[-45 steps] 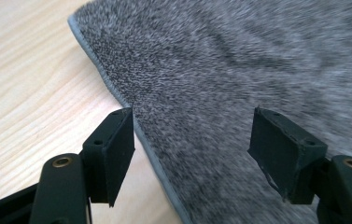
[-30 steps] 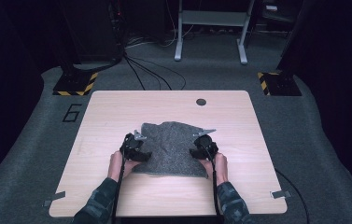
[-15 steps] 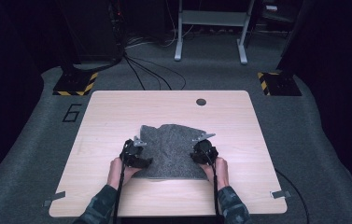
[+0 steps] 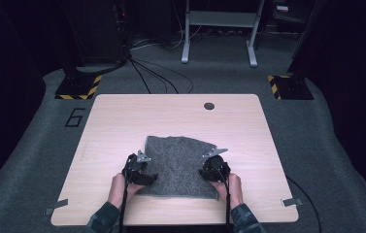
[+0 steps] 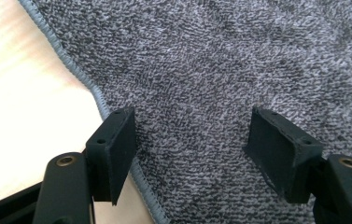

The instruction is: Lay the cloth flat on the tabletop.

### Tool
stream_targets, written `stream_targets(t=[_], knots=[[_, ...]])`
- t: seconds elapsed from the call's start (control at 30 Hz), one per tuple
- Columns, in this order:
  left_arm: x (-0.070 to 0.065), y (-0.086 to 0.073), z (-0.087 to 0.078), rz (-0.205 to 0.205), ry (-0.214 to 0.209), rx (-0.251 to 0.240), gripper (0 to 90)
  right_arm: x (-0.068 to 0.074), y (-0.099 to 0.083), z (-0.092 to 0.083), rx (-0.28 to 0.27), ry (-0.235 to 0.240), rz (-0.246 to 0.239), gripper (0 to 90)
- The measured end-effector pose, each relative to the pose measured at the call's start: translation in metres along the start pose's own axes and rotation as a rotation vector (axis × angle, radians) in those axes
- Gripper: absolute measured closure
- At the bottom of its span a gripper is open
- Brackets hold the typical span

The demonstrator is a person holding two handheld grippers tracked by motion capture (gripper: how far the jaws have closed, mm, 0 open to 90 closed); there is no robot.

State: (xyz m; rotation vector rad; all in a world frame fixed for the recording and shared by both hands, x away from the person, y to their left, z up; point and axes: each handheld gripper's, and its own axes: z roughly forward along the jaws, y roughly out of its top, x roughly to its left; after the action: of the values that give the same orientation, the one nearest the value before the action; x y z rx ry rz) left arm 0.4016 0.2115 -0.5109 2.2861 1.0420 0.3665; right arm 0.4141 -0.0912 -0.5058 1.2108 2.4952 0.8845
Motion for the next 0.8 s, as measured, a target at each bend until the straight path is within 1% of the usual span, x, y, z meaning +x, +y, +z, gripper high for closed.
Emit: stream_targets(t=[0.03,0.07,0.1,0.13,0.17,0.2,0.23,0.27,0.3,0.33,0.37,0.4,0.43,0.47,0.5,0.53,0.57,0.6,0.63,0.73,0.8], knots=[[0.001,-0.001,-0.001,0.006,-0.011,0.007,31.7,-0.001,-0.002,-0.002,-0.001,0.006,0.004,69.4],[0.002,-0.001,-0.003,-0.006,-0.026,0.012,31.3,-0.002,-0.003,-0.004,-0.010,0.010,0.011,68.3],[0.002,-0.001,-0.003,-0.006,-0.026,0.012,30.6,-0.002,-0.003,-0.004,-0.010,0.010,0.011,68.3],[0.005,0.000,-0.004,-0.021,-0.043,0.014,29.8,-0.010,-0.003,-0.011,-0.040,0.013,0.035,66.7],[0.010,0.002,-0.005,-0.028,-0.034,0.009,28.7,-0.012,-0.002,-0.013,-0.051,0.014,0.048,66.1],[0.013,0.005,-0.006,-0.030,-0.016,-0.004,28.2,-0.017,0.001,-0.016,-0.069,0.004,0.053,65.5],[0.016,0.008,-0.007,-0.036,-0.010,-0.014,28.1,-0.020,0.004,-0.019,-0.076,-0.005,0.066,64.9],[0.016,0.008,-0.007,-0.036,-0.010,-0.014,28.2,-0.020,0.004,-0.019,-0.076,-0.005,0.066,64.9],[0.019,0.012,-0.007,-0.040,0.002,-0.028,28.2,-0.023,0.007,-0.021,-0.092,-0.023,0.075,64.4],[0.022,0.017,-0.008,-0.038,0.011,-0.028,28.2,-0.027,0.012,-0.021,-0.094,-0.041,0.079,63.1],[0.025,0.021,-0.006,-0.036,0.012,-0.035,28.3,-0.031,0.016,-0.021,-0.099,-0.048,0.085,62.2],[0.029,0.028,-0.003,-0.033,0.015,-0.035,29.1,-0.037,0.023,-0.018,-0.109,-0.075,0.090,61.7],[0.029,0.028,-0.003,-0.033,0.015,-0.035,29.8,-0.038,0.026,-0.016,-0.108,-0.080,0.090,61.7],[0.031,0.031,0.000,-0.027,0.014,-0.042,30.6,-0.040,0.029,-0.013,-0.108,-0.075,0.097,61.8],[0.032,0.034,0.003,-0.026,0.023,-0.035,30.6,-0.040,0.029,-0.013,-0.108,-0.075,0.097,61.8],[0.034,0.037,0.006,-0.023,0.025,-0.028,30.7,-0.042,0.034,-0.004,-0.088,-0.077,0.093,62.2],[0.036,0.039,0.012,-0.030,0.013,-0.020,31.0,-0.042,0.035,-0.001,-0.082,-0.075,0.089,62.5],[0.036,0.039,0.012,-0.030,0.013,-0.020,31.7,-0.042,0.035,-0.001,-0.082,-0.075,0.089,62.5],[0.036,0.039,0.016,-0.022,0.017,-0.009,31.7,-0.042,0.035,0.003,-0.072,-0.075,0.084,62.8],[0.036,0.035,0.023,-0.034,0.005,0.014,33.3,-0.038,0.035,0.013,-0.032,-0.063,0.073,65.2],[0.035,0.033,0.022,-0.035,0.002,0.010,33.7,-0.037,0.034,0.014,-0.031,-0.061,0.075,65.6]])
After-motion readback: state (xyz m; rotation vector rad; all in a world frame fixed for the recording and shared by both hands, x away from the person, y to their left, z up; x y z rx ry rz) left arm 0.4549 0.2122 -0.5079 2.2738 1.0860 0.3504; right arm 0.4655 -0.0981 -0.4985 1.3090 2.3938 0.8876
